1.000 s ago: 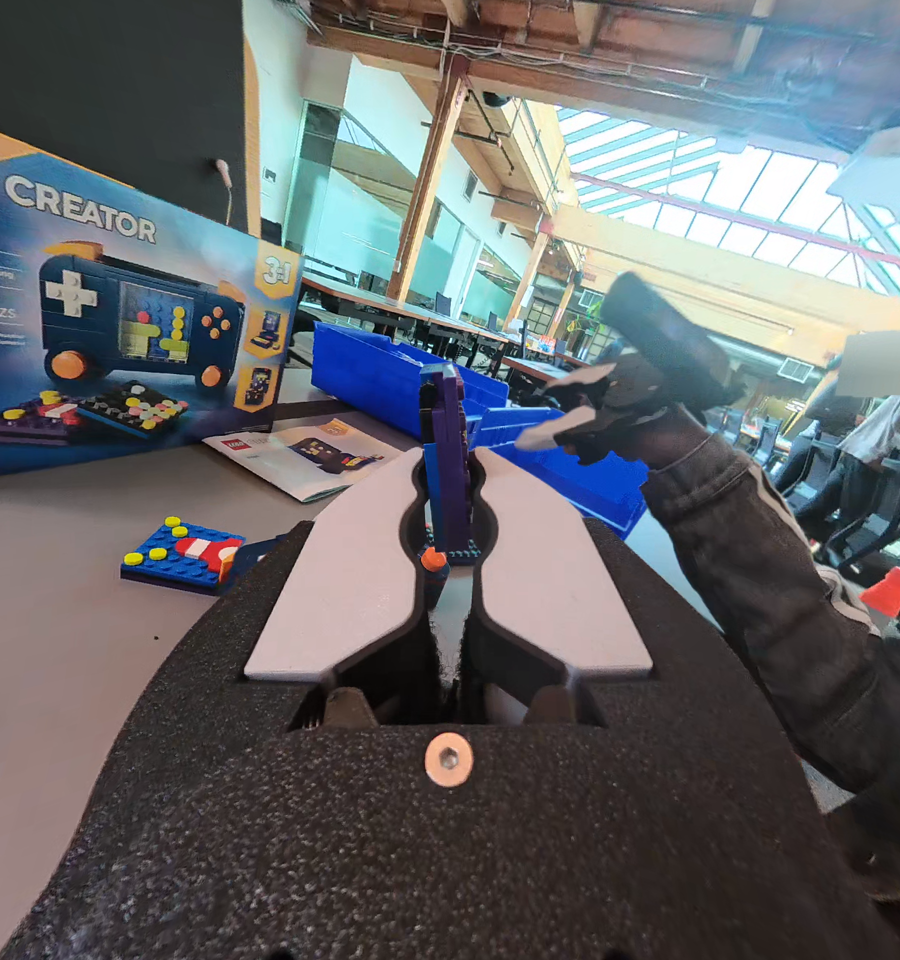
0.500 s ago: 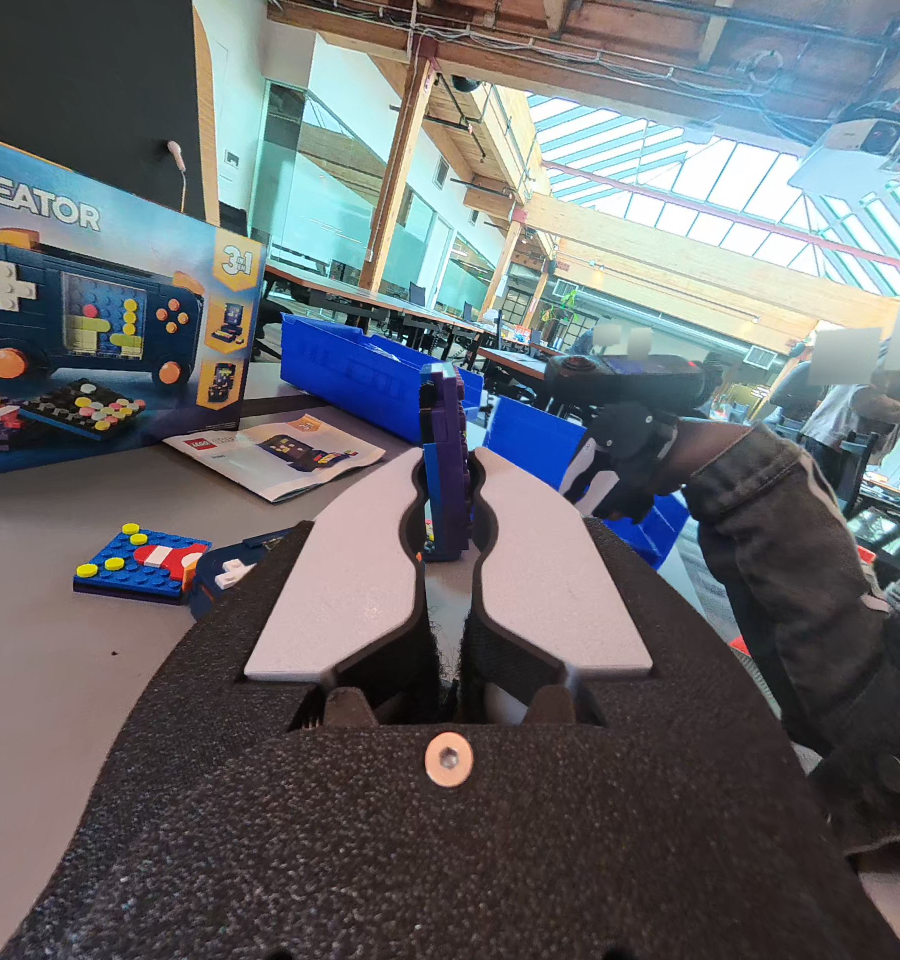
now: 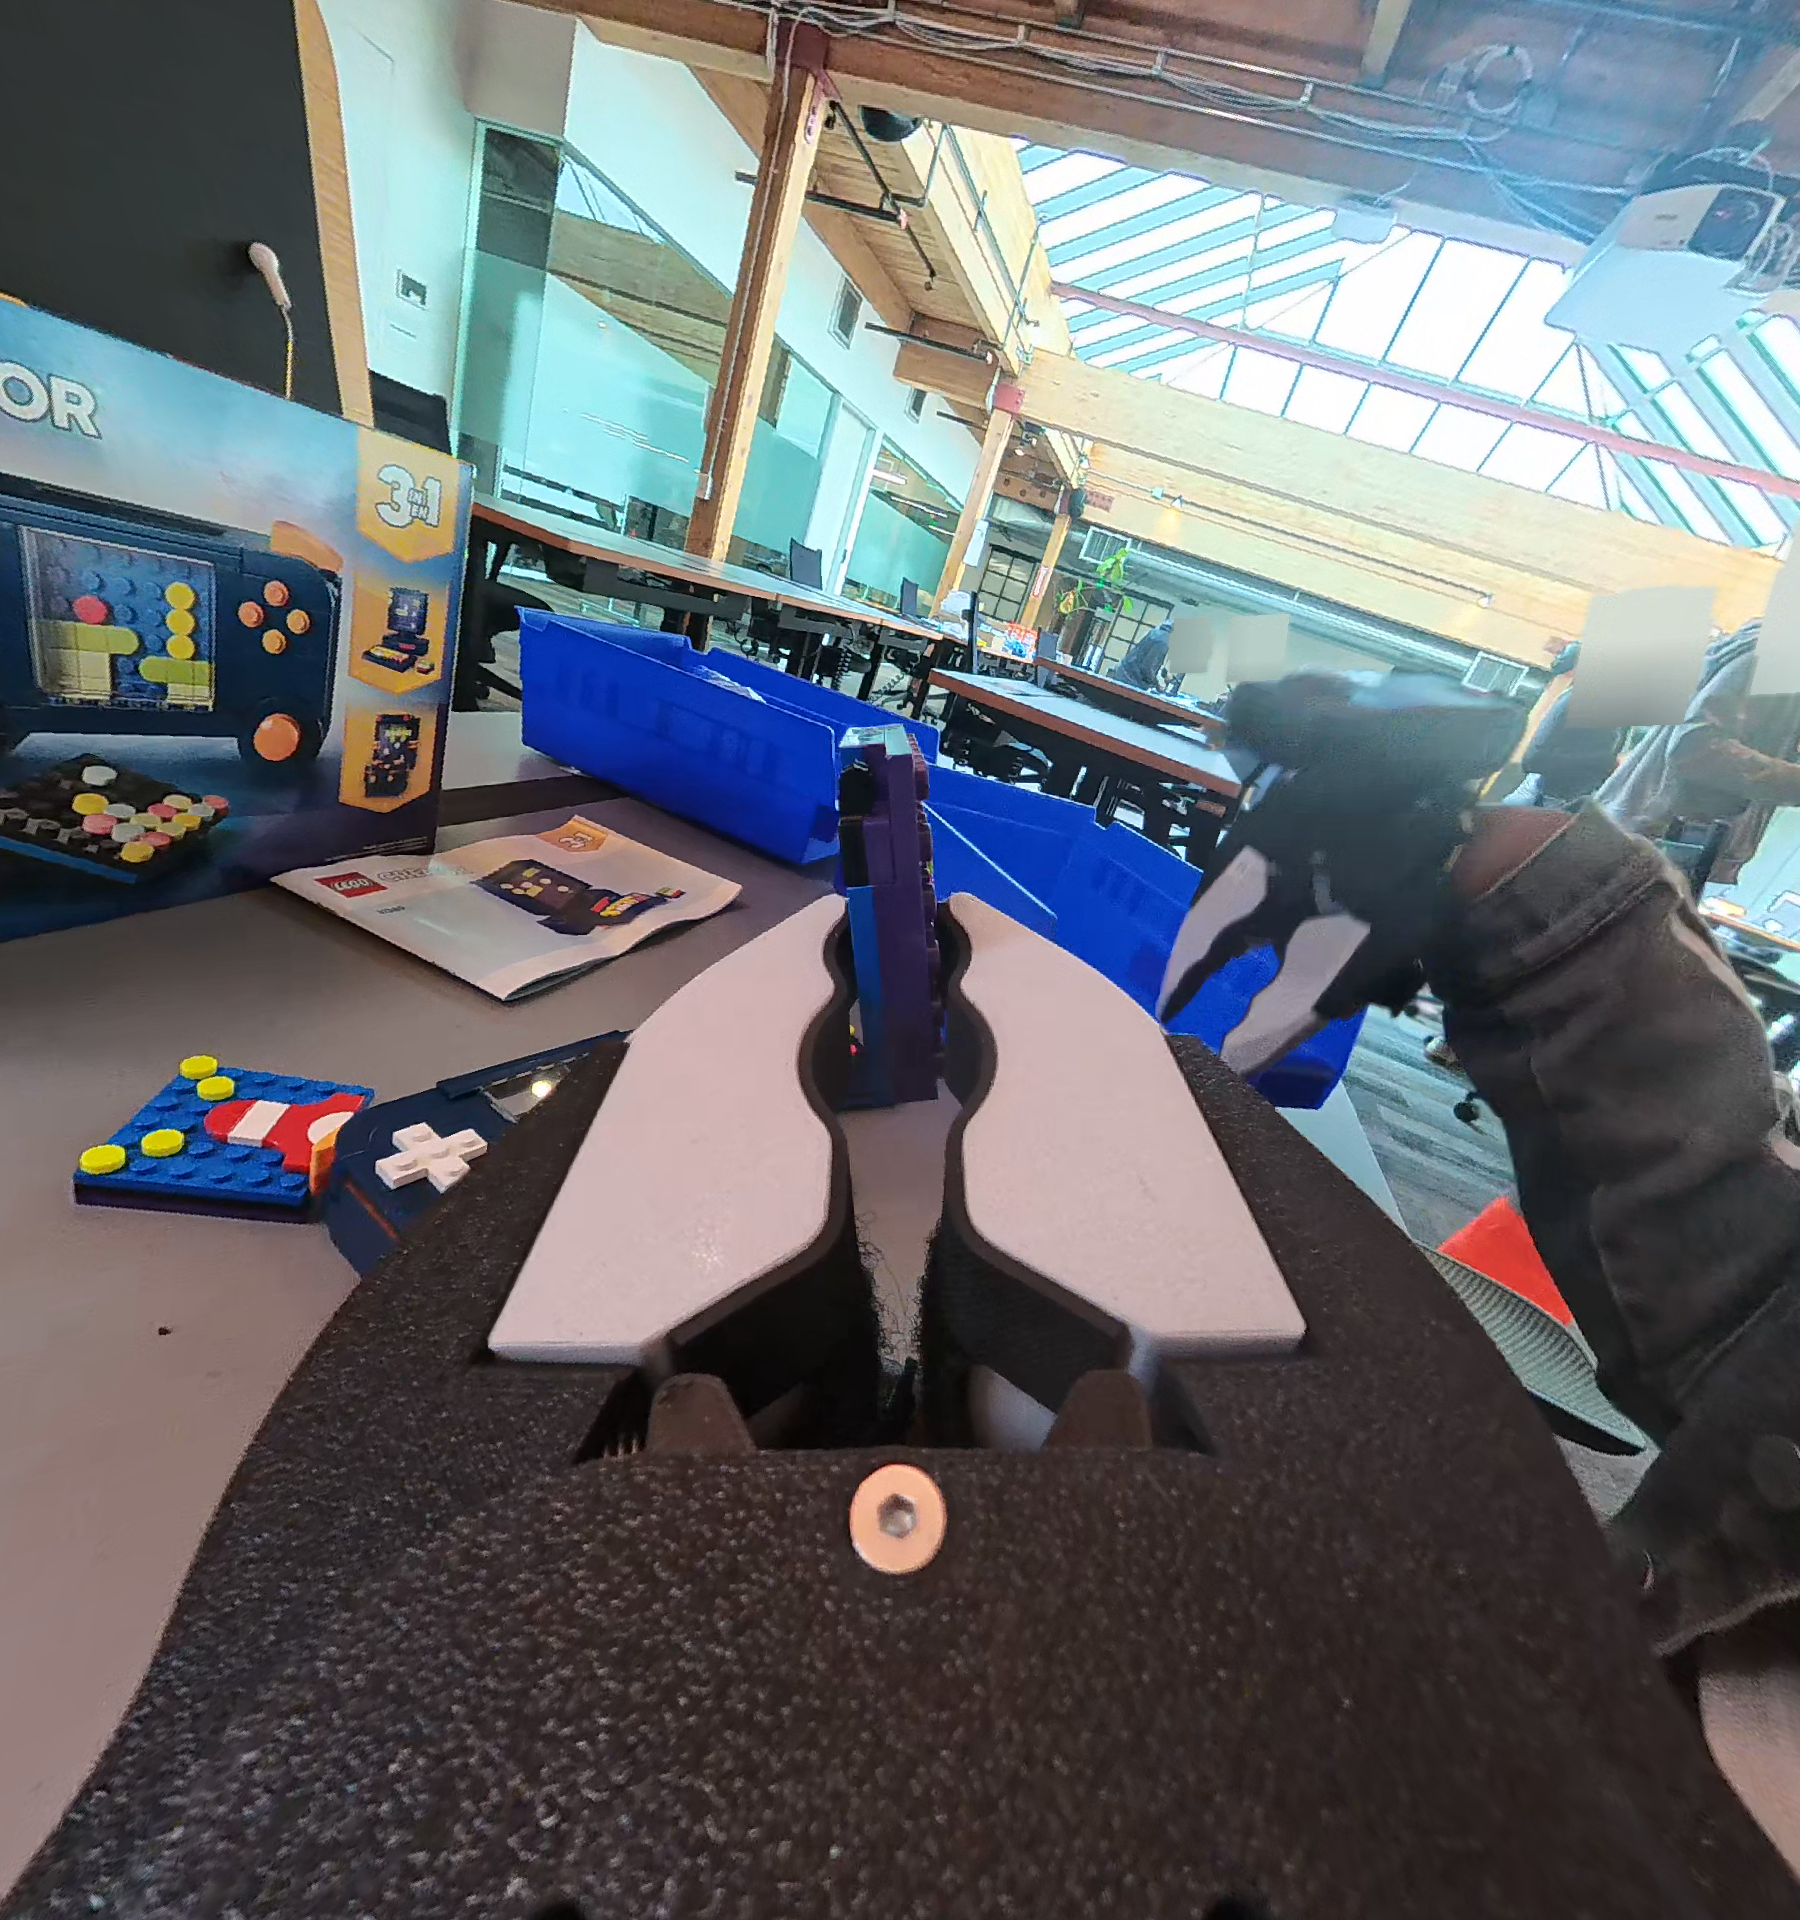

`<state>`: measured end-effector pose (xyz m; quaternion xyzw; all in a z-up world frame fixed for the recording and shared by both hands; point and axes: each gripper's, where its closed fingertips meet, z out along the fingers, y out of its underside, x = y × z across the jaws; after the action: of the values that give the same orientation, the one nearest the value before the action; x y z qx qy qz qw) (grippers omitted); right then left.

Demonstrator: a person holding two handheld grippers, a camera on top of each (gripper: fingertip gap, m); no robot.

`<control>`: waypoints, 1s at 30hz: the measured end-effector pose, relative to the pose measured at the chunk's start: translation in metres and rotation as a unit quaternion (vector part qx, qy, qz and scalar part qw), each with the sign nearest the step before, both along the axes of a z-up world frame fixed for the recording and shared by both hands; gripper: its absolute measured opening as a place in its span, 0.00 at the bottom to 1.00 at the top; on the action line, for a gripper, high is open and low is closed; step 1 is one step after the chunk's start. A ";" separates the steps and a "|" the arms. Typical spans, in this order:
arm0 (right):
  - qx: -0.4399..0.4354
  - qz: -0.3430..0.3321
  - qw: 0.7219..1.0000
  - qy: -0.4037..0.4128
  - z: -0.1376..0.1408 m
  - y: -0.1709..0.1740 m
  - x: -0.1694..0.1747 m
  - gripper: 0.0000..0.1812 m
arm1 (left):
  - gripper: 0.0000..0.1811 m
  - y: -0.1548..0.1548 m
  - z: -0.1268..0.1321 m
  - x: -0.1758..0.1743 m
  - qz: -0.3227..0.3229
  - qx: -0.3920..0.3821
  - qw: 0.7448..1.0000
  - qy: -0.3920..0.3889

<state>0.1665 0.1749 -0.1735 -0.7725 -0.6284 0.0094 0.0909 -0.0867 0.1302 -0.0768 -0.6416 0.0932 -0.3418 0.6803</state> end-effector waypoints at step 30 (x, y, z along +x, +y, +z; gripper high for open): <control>-0.269 0.123 0.659 0.692 0.131 -0.010 -0.301 0.23 | 0.07 0.038 0.035 -0.032 -0.048 0.045 0.992 -0.109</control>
<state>-0.1340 0.1647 -0.0422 -0.4494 -0.4438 0.7208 0.2857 -0.1189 0.1679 -0.0419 -0.5640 0.0642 -0.4373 0.6976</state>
